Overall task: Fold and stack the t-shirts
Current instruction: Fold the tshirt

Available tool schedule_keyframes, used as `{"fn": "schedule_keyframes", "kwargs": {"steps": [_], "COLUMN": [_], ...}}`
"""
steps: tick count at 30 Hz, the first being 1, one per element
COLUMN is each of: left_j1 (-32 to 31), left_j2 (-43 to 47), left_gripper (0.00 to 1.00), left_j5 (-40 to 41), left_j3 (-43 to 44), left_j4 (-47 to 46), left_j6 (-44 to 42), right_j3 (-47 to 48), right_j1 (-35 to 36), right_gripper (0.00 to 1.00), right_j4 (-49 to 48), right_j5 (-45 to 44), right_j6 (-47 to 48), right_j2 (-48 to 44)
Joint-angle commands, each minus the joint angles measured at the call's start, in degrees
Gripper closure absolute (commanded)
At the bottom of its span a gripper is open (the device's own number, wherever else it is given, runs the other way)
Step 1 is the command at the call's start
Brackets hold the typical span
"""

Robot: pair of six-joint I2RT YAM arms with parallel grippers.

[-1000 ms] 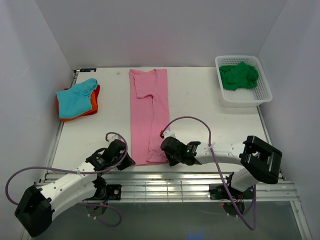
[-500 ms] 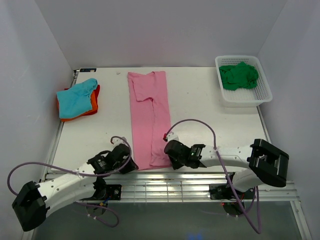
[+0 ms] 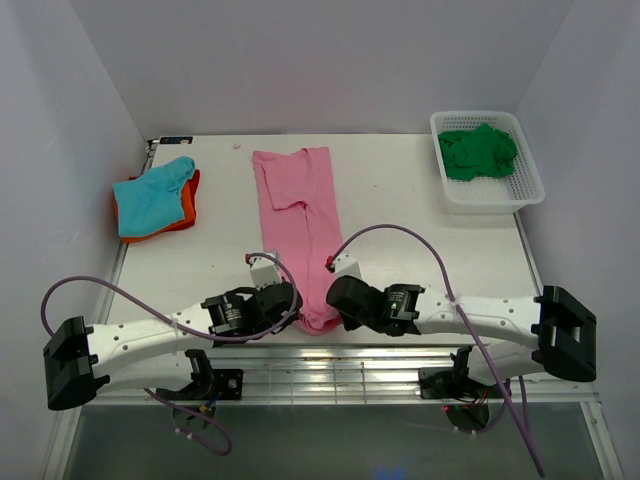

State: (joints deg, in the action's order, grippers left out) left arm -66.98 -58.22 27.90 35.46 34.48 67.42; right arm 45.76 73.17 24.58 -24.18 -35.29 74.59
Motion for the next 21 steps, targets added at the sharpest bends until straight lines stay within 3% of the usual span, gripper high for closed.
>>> {"fn": "schedule_keyframes", "kwargs": {"steps": [1, 11, 21], "left_j1": [-0.3, -0.3, -0.1], "left_j2": [-0.8, 0.4, -4.1], "left_gripper": [1.00, 1.00, 1.00], "left_j5": [11.8, 19.7, 31.1], "left_j3": [4.3, 6.1, 4.9], "left_j4": [1.7, 11.2, 5.6], "left_j6": [-2.6, 4.5, 3.2], "right_j3": [5.5, 11.9, 16.0], "right_j1": [0.1, -3.8, -13.1], "right_gripper": [0.92, 0.92, 0.92], "right_j4": [1.3, 1.2, -5.7], "right_j5": [-6.2, -10.1, -9.9], "right_j6": [2.3, 6.6, 15.7], "right_j2": [0.7, 7.5, 14.3]}}
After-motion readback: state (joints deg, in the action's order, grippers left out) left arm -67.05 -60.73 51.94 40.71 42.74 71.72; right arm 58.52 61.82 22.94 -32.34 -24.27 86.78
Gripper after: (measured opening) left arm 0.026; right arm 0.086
